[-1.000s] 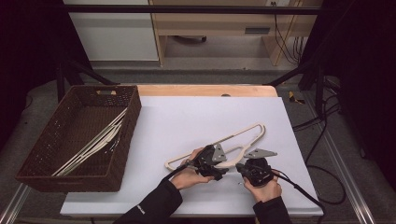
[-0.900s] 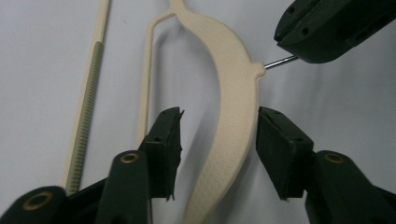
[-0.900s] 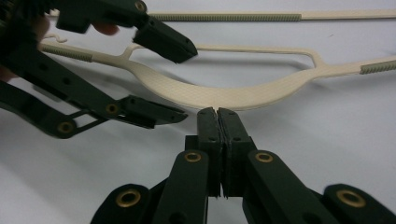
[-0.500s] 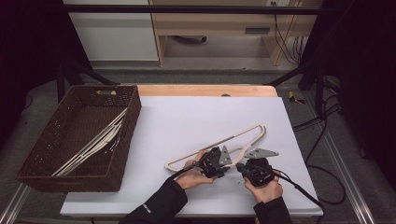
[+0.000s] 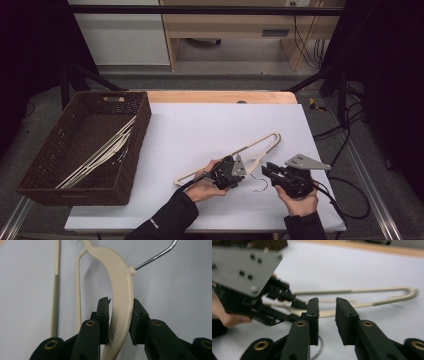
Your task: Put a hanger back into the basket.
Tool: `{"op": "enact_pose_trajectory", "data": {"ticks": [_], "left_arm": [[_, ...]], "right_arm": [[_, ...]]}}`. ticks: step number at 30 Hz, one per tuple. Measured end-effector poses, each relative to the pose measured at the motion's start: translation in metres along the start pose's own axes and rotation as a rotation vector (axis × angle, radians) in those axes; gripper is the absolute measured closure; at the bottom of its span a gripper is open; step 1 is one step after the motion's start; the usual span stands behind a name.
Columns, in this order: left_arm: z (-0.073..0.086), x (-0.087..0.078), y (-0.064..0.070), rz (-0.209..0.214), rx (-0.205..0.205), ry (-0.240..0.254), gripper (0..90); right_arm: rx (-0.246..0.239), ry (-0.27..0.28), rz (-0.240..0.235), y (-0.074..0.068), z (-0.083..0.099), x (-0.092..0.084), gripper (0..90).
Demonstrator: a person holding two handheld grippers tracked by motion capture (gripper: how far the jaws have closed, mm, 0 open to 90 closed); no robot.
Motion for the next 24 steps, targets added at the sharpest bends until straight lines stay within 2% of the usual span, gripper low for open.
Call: {"op": "enact_pose_trajectory", "data": {"ticks": [1,3,4,5,8,9,10,11,13,16,17,18,19,21,24], "left_arm": [[0.000,-0.002,-0.001,-0.004,-0.001,0.002,74.0],[0.000,-0.005,-0.003,-0.011,0.001,0.002,74.7],[0.000,-0.008,-0.005,-0.014,0.002,0.002,75.2],[0.000,-0.011,-0.007,-0.018,-0.017,0.013,75.7],[0.000,-0.015,-0.012,-0.028,-0.024,0.015,77.0],[0.000,-0.017,-0.013,-0.030,-0.037,0.022,77.5],[0.000,-0.019,-0.015,-0.035,-0.050,0.027,77.5],[0.000,-0.021,-0.017,-0.027,-0.058,0.028,78.0],[0.001,-0.025,-0.022,-0.040,-0.067,0.028,79.0],[0.002,-0.034,-0.033,-0.080,-0.106,0.034,80.6],[0.002,-0.034,-0.033,-0.080,-0.106,0.034,81.0],[0.004,-0.038,-0.039,-0.099,-0.126,0.036,81.7],[0.004,-0.039,-0.040,-0.106,-0.151,0.048,82.1],[0.005,-0.041,-0.045,-0.119,-0.167,0.048,82.6],[0.007,-0.045,-0.052,-0.146,-0.196,0.046,84.2]], "right_arm": [[-0.007,0.039,0.027,0.010,0.000,-0.010,62.7],[-0.002,0.048,0.035,0.013,0.001,-0.012,61.3],[0.000,0.060,0.046,0.021,0.005,-0.016,57.0],[0.003,0.069,0.061,0.025,0.006,-0.016,54.7],[0.001,0.075,0.061,0.031,0.010,-0.017,49.7],[0.011,0.080,0.057,0.035,0.014,-0.014,44.5],[0.011,0.080,0.057,0.035,0.014,-0.014,44.5],[0.007,0.080,0.047,0.037,0.015,-0.013,42.4],[0.000,0.074,0.039,0.039,0.019,-0.009,36.4],[-0.018,0.067,0.034,0.043,0.024,-0.003,28.7],[-0.018,0.067,0.034,0.043,0.024,-0.003,28.7],[-0.012,0.056,0.038,0.043,0.026,-0.002,25.3],[-0.025,0.055,0.040,0.044,0.026,-0.001,24.3],[-0.016,0.051,0.043,0.043,0.027,-0.001,22.8],[-0.032,0.036,0.052,0.043,0.028,0.001,18.9]]}}
Point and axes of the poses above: each handheld gripper's, and its own axes: x roughly forward along the jaws, z roughly out of its underside, y roughly to its right, the point moved 2 cm from there along x, roughly forward along the jaws, and after that the axes turned 10 degrees about -z, right-handed, at the moved point
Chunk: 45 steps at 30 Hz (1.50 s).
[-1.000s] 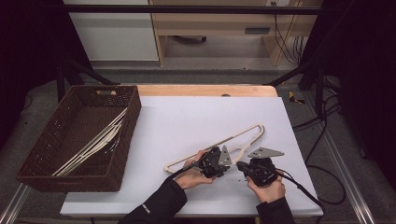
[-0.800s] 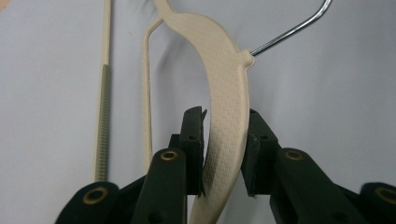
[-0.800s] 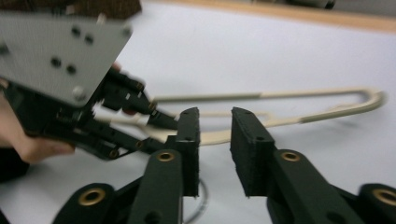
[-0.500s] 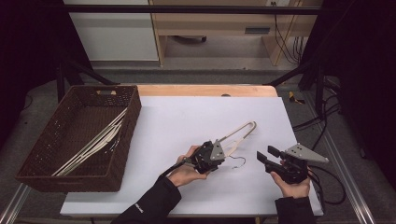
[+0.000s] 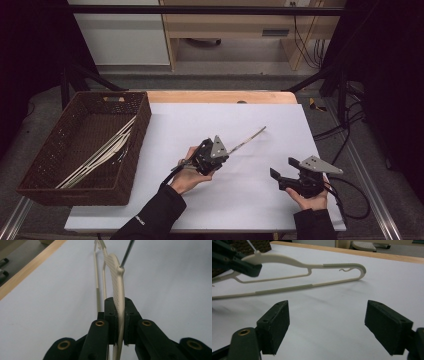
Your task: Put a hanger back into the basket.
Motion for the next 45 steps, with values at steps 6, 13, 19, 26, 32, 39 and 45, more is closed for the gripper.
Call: {"op": "enact_pose_trajectory", "data": {"ticks": [6,13,19,26,32,39,45], "left_arm": [[0.005,-0.007,-0.018,-0.016,-0.072,0.007,85.6],[0.009,-0.033,-0.038,-0.016,-0.159,0.064,85.7],[0.013,-0.066,-0.056,-0.026,-0.194,0.116,85.7],[0.009,-0.106,-0.068,-0.013,-0.220,0.195,85.7],[0.000,-0.139,-0.073,-0.004,-0.201,0.243,85.7],[-0.011,-0.174,-0.085,-0.015,-0.166,0.252,85.7],[-0.013,-0.202,-0.103,-0.029,-0.161,0.270,85.7]], "right_arm": [[-0.015,-0.011,0.014,-0.001,0.001,0.001,13.5],[-0.039,-0.017,0.004,-0.002,0.002,0.001,8.6],[-0.028,-0.006,0.014,-0.002,0.002,0.000,7.2],[-0.036,-0.005,0.015,-0.002,0.002,-0.001,6.4],[-0.028,-0.004,0.020,-0.002,0.001,-0.001,4.8],[-0.032,0.013,0.011,-0.002,0.000,-0.004,3.8],[-0.031,0.002,0.016,-0.003,0.001,-0.003,3.5]]}}
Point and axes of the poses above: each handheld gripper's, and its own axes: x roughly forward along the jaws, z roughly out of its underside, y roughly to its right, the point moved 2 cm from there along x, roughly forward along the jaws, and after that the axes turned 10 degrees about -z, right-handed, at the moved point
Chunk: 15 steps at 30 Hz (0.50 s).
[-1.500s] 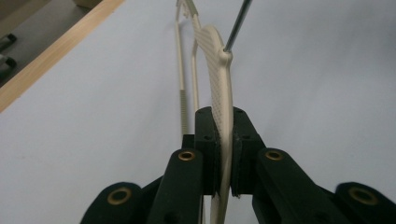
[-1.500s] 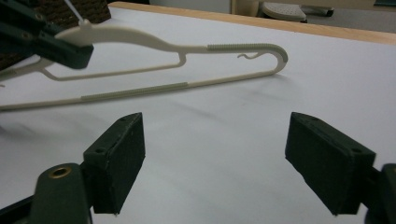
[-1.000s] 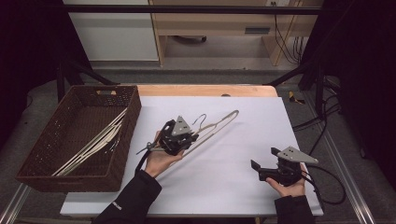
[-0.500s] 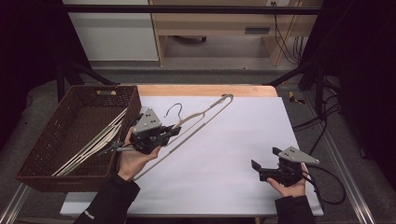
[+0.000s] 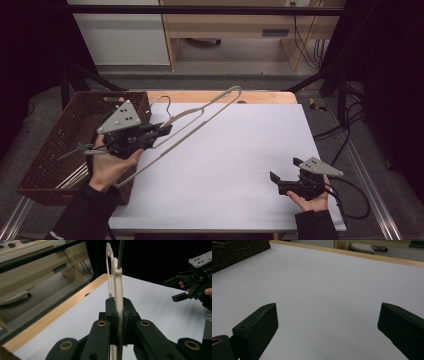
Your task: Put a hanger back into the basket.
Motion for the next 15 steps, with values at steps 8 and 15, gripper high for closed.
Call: {"op": "enact_pose_trajectory", "data": {"ticks": [8,15], "left_arm": [[-0.007,-0.025,-0.036,-0.080,0.034,-0.030,85.7],[-0.002,-0.049,-0.073,-0.125,0.010,-0.012,85.7]], "right_arm": [[0.000,0.000,0.006,0.001,-0.001,-0.002,2.5],[-0.001,-0.002,0.004,0.000,0.000,-0.001,2.2]]}}
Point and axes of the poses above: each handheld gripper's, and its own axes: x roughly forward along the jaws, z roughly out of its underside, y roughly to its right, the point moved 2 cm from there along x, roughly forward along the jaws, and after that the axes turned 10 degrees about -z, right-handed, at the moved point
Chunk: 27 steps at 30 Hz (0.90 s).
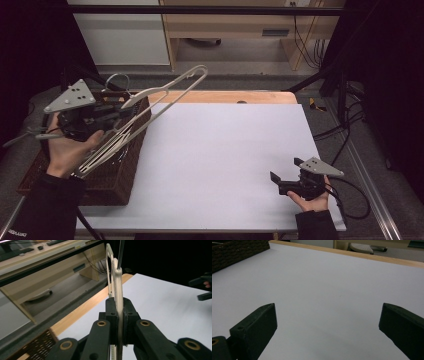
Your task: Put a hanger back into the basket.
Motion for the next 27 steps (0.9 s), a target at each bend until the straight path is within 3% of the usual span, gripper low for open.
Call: {"op": "enact_pose_trajectory", "data": {"ticks": [5,6,9,20,27], "left_arm": [[0.020,-0.009,-0.029,-0.046,-0.006,-0.021,85.7],[0.020,-0.009,-0.029,-0.046,-0.006,-0.021,85.7],[0.038,-0.012,-0.046,-0.087,0.001,-0.063,85.7],[0.076,-0.020,-0.082,-0.147,-0.001,-0.114,85.7],[0.103,-0.021,-0.102,-0.179,-0.035,-0.155,85.7]], "right_arm": [[0.005,0.003,-0.009,-0.001,0.000,0.002,2.2],[0.005,0.003,-0.009,-0.001,0.000,0.002,2.2],[0.007,-0.004,-0.009,-0.001,0.001,0.003,2.2],[-0.005,-0.014,-0.006,-0.001,0.001,0.003,2.3],[-0.009,-0.004,-0.007,-0.001,0.001,0.002,2.1]]}}
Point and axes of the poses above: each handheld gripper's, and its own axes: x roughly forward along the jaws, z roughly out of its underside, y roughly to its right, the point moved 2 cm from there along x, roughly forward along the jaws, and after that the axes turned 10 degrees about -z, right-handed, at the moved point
